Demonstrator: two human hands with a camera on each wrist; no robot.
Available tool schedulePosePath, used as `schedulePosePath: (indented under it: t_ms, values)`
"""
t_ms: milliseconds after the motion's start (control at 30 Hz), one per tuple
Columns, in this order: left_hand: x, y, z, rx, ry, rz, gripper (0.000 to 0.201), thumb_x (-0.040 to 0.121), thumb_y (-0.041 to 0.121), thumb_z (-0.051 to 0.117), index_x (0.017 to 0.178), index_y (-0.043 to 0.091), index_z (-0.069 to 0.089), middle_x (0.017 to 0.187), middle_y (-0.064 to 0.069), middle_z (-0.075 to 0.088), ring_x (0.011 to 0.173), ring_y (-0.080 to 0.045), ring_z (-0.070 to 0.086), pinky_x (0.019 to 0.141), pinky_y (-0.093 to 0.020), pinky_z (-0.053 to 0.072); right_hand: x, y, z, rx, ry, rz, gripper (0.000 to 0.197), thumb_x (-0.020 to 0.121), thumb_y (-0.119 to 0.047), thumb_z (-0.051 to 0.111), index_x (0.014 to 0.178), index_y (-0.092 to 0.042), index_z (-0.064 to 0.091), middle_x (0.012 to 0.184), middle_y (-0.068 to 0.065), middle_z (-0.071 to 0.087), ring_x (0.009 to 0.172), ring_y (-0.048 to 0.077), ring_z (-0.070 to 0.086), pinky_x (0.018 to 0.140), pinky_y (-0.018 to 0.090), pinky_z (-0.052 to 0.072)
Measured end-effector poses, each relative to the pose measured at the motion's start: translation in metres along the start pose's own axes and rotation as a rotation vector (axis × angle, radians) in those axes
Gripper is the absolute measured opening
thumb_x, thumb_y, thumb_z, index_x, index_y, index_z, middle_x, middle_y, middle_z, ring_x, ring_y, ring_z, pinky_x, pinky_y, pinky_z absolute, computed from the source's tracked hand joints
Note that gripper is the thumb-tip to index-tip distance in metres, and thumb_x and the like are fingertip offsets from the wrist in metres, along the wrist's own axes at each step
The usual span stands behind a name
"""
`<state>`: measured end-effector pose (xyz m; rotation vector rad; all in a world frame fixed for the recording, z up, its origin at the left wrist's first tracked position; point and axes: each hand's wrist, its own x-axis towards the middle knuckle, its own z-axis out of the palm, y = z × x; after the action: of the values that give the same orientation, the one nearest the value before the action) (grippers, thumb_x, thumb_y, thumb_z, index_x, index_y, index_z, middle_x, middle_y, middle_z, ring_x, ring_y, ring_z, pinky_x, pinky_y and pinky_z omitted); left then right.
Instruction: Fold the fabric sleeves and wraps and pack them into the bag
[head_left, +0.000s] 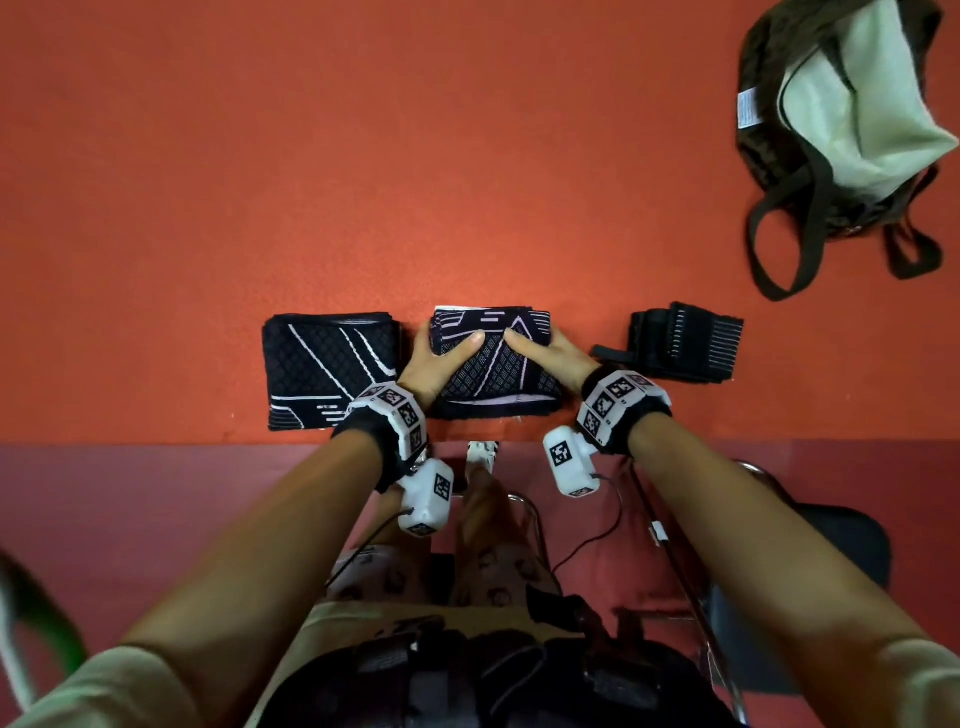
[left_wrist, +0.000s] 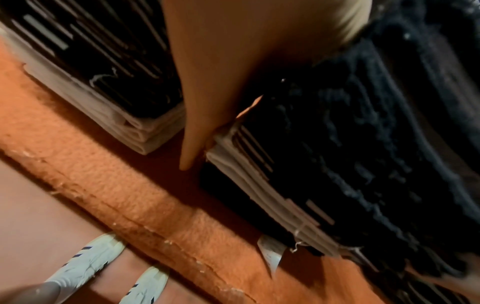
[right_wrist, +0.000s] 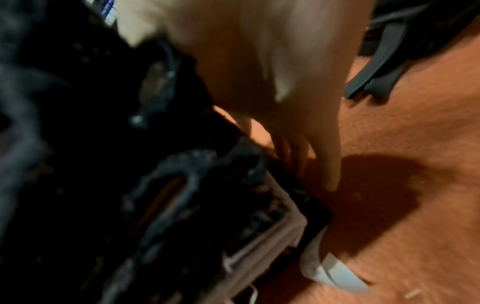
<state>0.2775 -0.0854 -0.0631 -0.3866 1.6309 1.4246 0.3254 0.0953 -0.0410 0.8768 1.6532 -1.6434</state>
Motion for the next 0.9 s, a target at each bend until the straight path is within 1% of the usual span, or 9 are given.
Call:
schedulePosePath:
  t_ms: [100, 167, 267, 400, 533, 633, 733, 833, 900]
  values:
    - [0.0, -0.006, 0.005, -0.051, 0.063, 0.044, 0.105, 0.061, 0.055, 0.079, 0.144, 0.02, 0.025, 0.129, -0.002, 0.055, 0.115, -0.017, 0.058, 0.103, -0.043, 0.044, 0.0, 0.008, 0.002, 0.043, 0.039, -0.037, 0.086, 0.081, -0.045, 0.067, 0.148, -0.032, 0.014, 0.132, 0.0, 0.052, 0.114, 0.017, 0.056, 0.101, 0.039, 0.045]
    - [0.003, -0.01, 0.007, -0.06, 0.089, 0.063, 0.108, 0.061, 0.055, 0.079, 0.146, 0.023, 0.02, 0.134, -0.003, 0.052, 0.119, -0.017, 0.055, 0.105, -0.043, 0.043, 0.001, 0.011, 0.004, 0.062, 0.039, -0.082, 0.086, 0.084, -0.045, 0.064, 0.149, -0.036, 0.009, 0.139, 0.001, 0.047, 0.113, 0.013, 0.055, 0.1, 0.035, 0.045]
    - [0.003, -0.011, 0.009, -0.066, 0.078, 0.088, 0.114, 0.055, 0.064, 0.078, 0.147, 0.029, 0.02, 0.137, -0.001, 0.051, 0.12, -0.015, 0.055, 0.104, -0.042, 0.043, 0.001, 0.015, 0.005, 0.104, 0.031, -0.165, 0.074, 0.088, -0.046, 0.056, 0.147, -0.042, 0.012, 0.142, 0.002, 0.043, 0.102, 0.001, 0.056, 0.083, 0.022, 0.047]
    - [-0.005, -0.014, 0.015, -0.087, 0.093, 0.164, 0.104, 0.066, 0.055, 0.077, 0.148, 0.028, 0.02, 0.134, 0.002, 0.053, 0.118, -0.009, 0.055, 0.103, -0.034, 0.044, -0.008, 0.016, 0.005, 0.136, 0.043, -0.221, 0.063, 0.091, -0.044, 0.052, 0.145, -0.043, 0.02, 0.13, -0.002, 0.051, 0.096, -0.002, 0.058, 0.069, 0.012, 0.049]
    - [-0.011, -0.011, 0.02, -0.066, 0.108, 0.244, 0.089, 0.081, 0.038, 0.069, 0.15, 0.028, 0.014, 0.134, 0.004, 0.051, 0.117, -0.004, 0.052, 0.099, -0.025, 0.042, -0.017, 0.016, 0.002, 0.203, 0.05, -0.23, 0.052, 0.091, -0.04, 0.055, 0.139, -0.039, 0.034, 0.122, -0.002, 0.058, 0.097, 0.005, 0.063, 0.07, 0.017, 0.053]
    - [-0.014, -0.005, 0.024, -0.057, 0.074, 0.259, 0.088, 0.078, 0.042, 0.072, 0.148, 0.023, 0.021, 0.134, 0.0, 0.052, 0.119, -0.009, 0.054, 0.102, -0.031, 0.043, -0.023, 0.015, -0.001, 0.281, 0.058, -0.201, 0.049, 0.089, -0.038, 0.058, 0.135, -0.034, 0.039, 0.116, 0.0, 0.062, 0.097, 0.012, 0.065, 0.07, 0.021, 0.054]
    - [-0.01, -0.008, 0.026, -0.041, 0.068, 0.209, 0.094, 0.065, 0.057, 0.075, 0.141, 0.022, 0.032, 0.129, -0.001, 0.056, 0.117, -0.014, 0.056, 0.104, -0.042, 0.044, -0.02, 0.018, 0.001, 0.266, 0.078, -0.173, 0.061, 0.089, -0.038, 0.059, 0.142, -0.035, 0.03, 0.131, 0.004, 0.055, 0.097, 0.01, 0.061, 0.071, 0.021, 0.051]
    - [0.0, -0.013, 0.023, -0.027, 0.098, 0.19, 0.072, 0.078, 0.041, 0.073, 0.136, 0.023, 0.035, 0.124, 0.002, 0.056, 0.114, -0.012, 0.057, 0.104, -0.04, 0.043, -0.011, 0.02, 0.002, 0.222, 0.088, -0.154, 0.072, 0.089, -0.038, 0.058, 0.147, -0.036, 0.016, 0.139, 0.004, 0.045, 0.095, 0.004, 0.056, 0.069, 0.017, 0.047]
    - [0.003, -0.014, 0.023, -0.016, 0.12, 0.212, 0.067, 0.083, 0.032, 0.069, 0.139, 0.021, 0.033, 0.123, 0.003, 0.056, 0.111, -0.01, 0.056, 0.104, -0.037, 0.043, -0.007, 0.02, 0.001, 0.186, 0.097, -0.167, 0.071, 0.089, -0.039, 0.058, 0.147, -0.036, 0.018, 0.139, 0.001, 0.046, 0.102, 0.007, 0.055, 0.074, 0.017, 0.047]
